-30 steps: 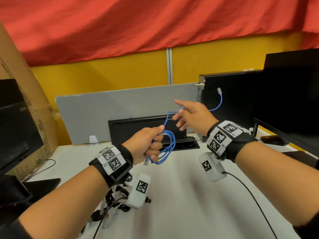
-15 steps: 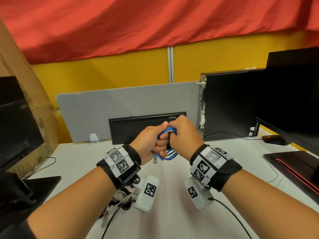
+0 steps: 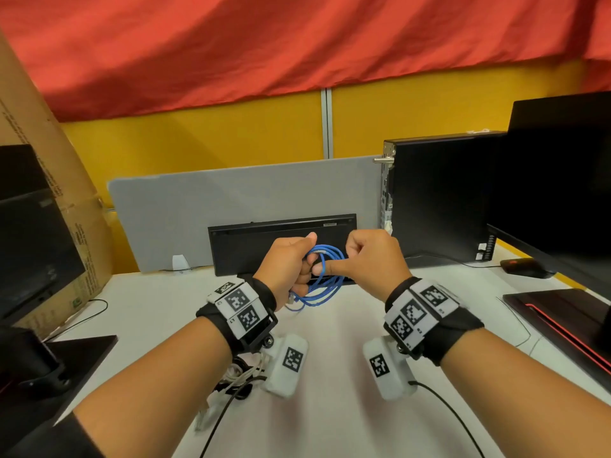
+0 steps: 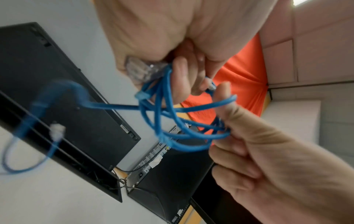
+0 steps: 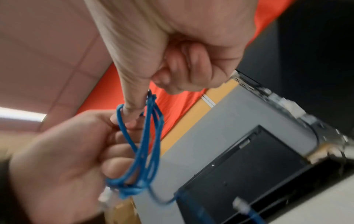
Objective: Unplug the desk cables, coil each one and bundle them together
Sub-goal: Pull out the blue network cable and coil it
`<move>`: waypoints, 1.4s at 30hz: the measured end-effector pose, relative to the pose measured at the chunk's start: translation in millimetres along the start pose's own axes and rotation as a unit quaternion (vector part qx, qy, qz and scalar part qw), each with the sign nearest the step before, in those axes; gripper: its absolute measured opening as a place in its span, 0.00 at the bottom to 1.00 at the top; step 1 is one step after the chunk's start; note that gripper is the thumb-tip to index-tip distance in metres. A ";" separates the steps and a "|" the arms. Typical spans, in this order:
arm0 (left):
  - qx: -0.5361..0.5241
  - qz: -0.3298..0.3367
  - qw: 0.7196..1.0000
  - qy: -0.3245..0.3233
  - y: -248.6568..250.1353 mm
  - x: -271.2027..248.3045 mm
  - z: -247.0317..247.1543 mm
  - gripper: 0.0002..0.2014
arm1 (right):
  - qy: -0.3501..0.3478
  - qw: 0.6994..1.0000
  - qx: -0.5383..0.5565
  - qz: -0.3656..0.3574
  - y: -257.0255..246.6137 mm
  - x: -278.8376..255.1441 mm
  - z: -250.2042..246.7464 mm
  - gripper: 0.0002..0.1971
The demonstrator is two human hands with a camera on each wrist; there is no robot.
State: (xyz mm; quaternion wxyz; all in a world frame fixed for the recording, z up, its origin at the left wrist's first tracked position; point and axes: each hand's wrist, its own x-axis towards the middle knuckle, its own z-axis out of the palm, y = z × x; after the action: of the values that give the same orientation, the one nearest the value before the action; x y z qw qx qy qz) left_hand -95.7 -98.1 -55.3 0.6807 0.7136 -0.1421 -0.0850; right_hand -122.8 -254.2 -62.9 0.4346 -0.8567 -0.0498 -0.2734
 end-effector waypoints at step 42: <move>0.236 0.130 0.953 0.140 5.5 23.5 -23.9 0.25 | -0.162 0.970 0.143 0.109 -19.6 7.1 -39.0 0.08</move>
State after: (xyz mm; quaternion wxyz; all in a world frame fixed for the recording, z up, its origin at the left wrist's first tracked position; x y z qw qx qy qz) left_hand -66.5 -83.2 -46.8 0.5108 0.8341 -0.1533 0.1411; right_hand -139.6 -273.4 -26.8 0.5662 -0.8186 -0.0648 -0.0715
